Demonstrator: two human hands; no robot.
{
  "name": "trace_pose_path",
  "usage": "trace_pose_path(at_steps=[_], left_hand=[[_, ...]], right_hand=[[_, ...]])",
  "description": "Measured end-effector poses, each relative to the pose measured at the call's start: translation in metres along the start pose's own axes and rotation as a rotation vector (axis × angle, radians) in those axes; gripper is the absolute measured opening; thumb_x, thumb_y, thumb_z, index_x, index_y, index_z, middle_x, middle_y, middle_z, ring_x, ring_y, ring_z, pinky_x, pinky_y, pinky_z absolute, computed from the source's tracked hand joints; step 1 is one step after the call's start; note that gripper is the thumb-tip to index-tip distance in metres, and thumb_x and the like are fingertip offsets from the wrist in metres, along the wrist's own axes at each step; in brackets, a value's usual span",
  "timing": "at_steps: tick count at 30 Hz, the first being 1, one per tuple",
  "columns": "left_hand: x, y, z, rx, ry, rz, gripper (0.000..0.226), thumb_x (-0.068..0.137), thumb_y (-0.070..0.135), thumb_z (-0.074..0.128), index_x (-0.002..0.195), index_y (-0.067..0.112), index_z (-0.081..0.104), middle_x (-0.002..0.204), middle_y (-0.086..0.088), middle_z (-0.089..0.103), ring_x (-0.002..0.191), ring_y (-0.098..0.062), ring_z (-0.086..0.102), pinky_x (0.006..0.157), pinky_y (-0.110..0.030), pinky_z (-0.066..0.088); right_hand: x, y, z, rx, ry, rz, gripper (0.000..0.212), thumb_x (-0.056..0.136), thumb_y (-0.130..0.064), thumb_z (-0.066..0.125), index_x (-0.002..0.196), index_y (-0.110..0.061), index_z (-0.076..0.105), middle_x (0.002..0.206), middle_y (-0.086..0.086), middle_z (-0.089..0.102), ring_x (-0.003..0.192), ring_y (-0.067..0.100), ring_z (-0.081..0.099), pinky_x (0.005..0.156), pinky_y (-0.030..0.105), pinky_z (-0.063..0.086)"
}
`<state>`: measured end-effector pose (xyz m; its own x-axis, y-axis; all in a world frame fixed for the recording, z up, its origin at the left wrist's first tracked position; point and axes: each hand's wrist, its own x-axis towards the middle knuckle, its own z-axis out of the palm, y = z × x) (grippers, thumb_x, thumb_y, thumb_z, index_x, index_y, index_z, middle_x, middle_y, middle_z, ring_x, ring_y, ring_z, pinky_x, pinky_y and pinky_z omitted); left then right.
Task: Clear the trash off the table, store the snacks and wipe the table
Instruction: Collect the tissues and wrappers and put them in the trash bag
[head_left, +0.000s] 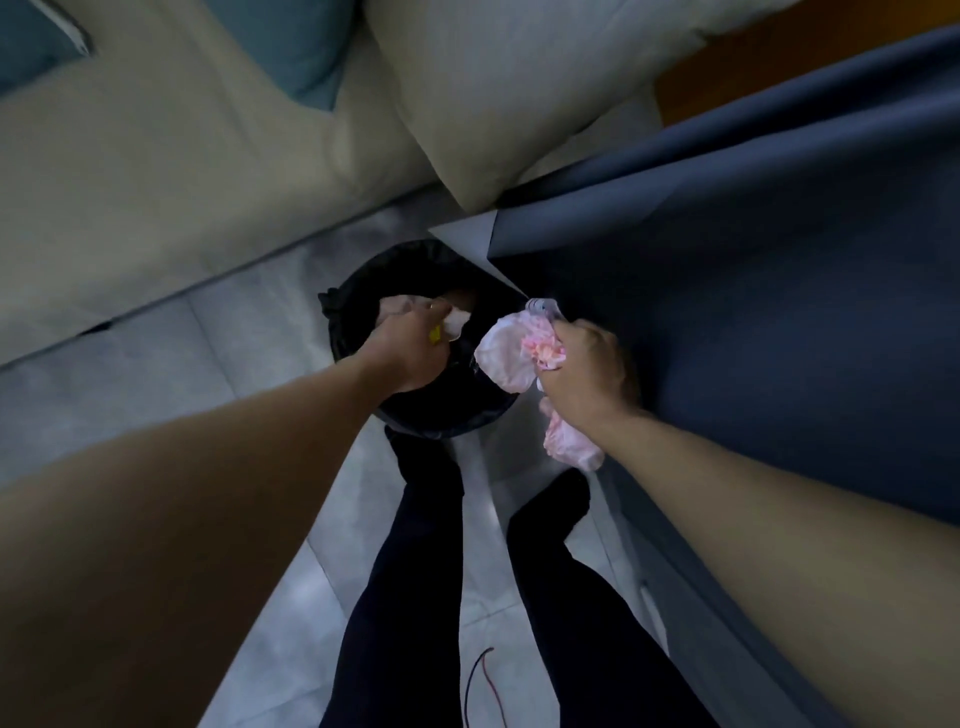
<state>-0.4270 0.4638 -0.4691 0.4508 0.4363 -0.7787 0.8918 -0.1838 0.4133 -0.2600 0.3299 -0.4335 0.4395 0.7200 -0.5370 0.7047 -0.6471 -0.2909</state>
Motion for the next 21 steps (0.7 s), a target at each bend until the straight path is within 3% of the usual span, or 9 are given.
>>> trace_pose_path(at_steps=[5,9,13,17,21], left_hand=[[-0.012,-0.012,-0.005,0.026,-0.002,-0.046,0.054,0.100,0.020,0.045,0.154,0.025,0.038,0.156,-0.012,0.041,0.140,-0.034,0.041,0.111,-0.037,0.035],[-0.023,-0.028,-0.019,0.128,0.046,-0.053,0.058,0.098,0.021,0.043,0.155,0.024,0.033,0.158,-0.008,0.038,0.140,-0.033,0.042,0.112,-0.042,0.039],[-0.032,-0.046,-0.033,0.274,0.099,-0.028,0.062,0.097,0.032,0.043,0.156,0.024,0.029,0.163,-0.007,0.027,0.146,-0.035,0.030,0.115,-0.051,0.034],[-0.039,-0.056,-0.042,0.366,0.132,-0.052,0.064,0.100,0.041,0.039,0.158,0.026,0.017,0.166,-0.008,0.017,0.151,-0.037,0.013,0.121,-0.054,0.017],[-0.046,-0.064,-0.049,0.371,0.138,-0.086,0.067,0.101,0.044,0.038,0.160,0.028,0.010,0.168,-0.008,0.007,0.153,-0.037,0.002,0.123,-0.056,0.009]], right_hand=[[-0.005,-0.010,0.007,0.023,-0.020,-0.026,0.036,0.081,-0.014,0.070,0.116,-0.015,0.065,0.097,0.008,0.062,0.092,0.030,0.059,0.068,0.030,0.041],[0.000,-0.035,0.013,0.025,-0.052,-0.053,0.036,0.080,-0.013,0.066,0.116,-0.015,0.064,0.097,0.009,0.062,0.093,0.031,0.059,0.069,0.034,0.046],[0.013,-0.066,0.023,0.023,-0.059,-0.082,0.035,0.084,-0.026,0.068,0.117,-0.017,0.063,0.103,0.011,0.062,0.097,0.032,0.059,0.077,0.039,0.051],[0.024,-0.082,0.032,0.092,-0.194,-0.076,0.063,0.075,-0.046,0.077,0.131,-0.029,0.053,0.121,0.003,0.057,0.115,0.028,0.050,0.091,0.041,0.049],[0.023,-0.080,0.027,0.068,-0.271,-0.100,0.073,0.078,-0.043,0.077,0.142,-0.030,0.044,0.142,0.002,0.045,0.133,0.030,0.035,0.107,0.043,0.039]])
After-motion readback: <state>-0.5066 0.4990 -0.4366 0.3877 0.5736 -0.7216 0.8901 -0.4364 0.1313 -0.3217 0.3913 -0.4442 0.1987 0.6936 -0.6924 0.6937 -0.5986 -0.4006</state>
